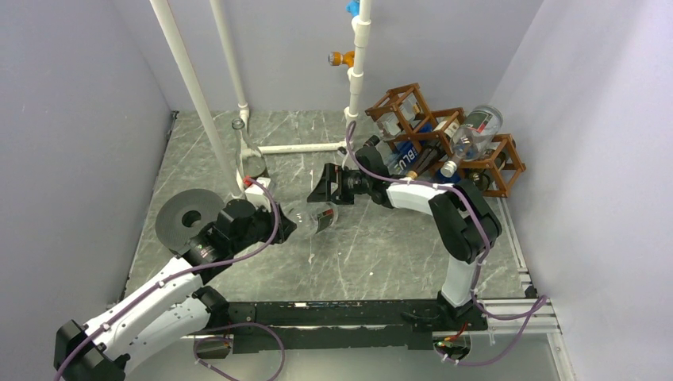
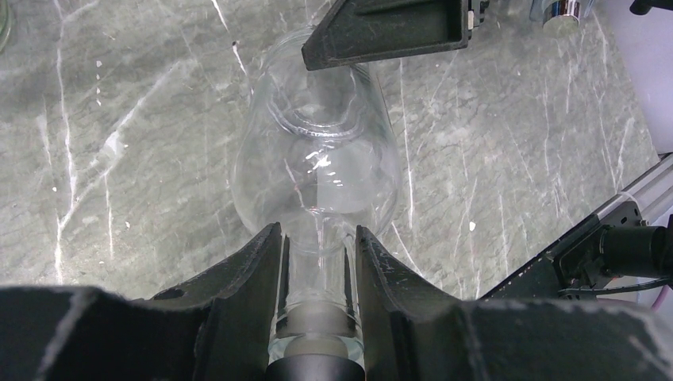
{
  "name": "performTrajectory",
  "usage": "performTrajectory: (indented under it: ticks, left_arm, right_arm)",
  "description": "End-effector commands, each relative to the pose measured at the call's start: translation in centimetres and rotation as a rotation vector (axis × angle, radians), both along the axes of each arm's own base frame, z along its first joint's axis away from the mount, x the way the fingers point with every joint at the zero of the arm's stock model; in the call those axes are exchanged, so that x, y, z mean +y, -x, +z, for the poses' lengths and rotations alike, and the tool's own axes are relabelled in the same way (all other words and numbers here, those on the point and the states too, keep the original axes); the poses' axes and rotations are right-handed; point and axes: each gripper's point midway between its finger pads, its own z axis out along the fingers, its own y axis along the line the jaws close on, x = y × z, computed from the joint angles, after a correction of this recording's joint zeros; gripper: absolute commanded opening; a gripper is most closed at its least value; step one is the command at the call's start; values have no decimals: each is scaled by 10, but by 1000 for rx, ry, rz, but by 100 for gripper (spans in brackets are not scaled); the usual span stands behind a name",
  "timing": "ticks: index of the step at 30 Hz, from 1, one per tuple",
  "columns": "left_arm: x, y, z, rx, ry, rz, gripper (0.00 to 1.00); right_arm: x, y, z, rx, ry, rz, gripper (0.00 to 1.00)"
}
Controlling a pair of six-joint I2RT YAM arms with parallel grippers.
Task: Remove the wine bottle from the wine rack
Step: Place the wine bottle at the center of the board.
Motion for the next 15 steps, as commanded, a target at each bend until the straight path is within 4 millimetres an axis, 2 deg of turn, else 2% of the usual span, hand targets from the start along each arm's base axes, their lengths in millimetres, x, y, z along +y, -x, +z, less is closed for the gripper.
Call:
performTrajectory:
  ticks: [1, 15]
  left_arm:
    - [-15, -11, 37, -120, 102, -26, 0]
    - [-14, -10, 37, -121, 96, -23, 0]
  right_arm:
    - [36, 28, 46, -93, -116, 200, 100]
    - [29, 1, 39, -168, -4, 157, 100]
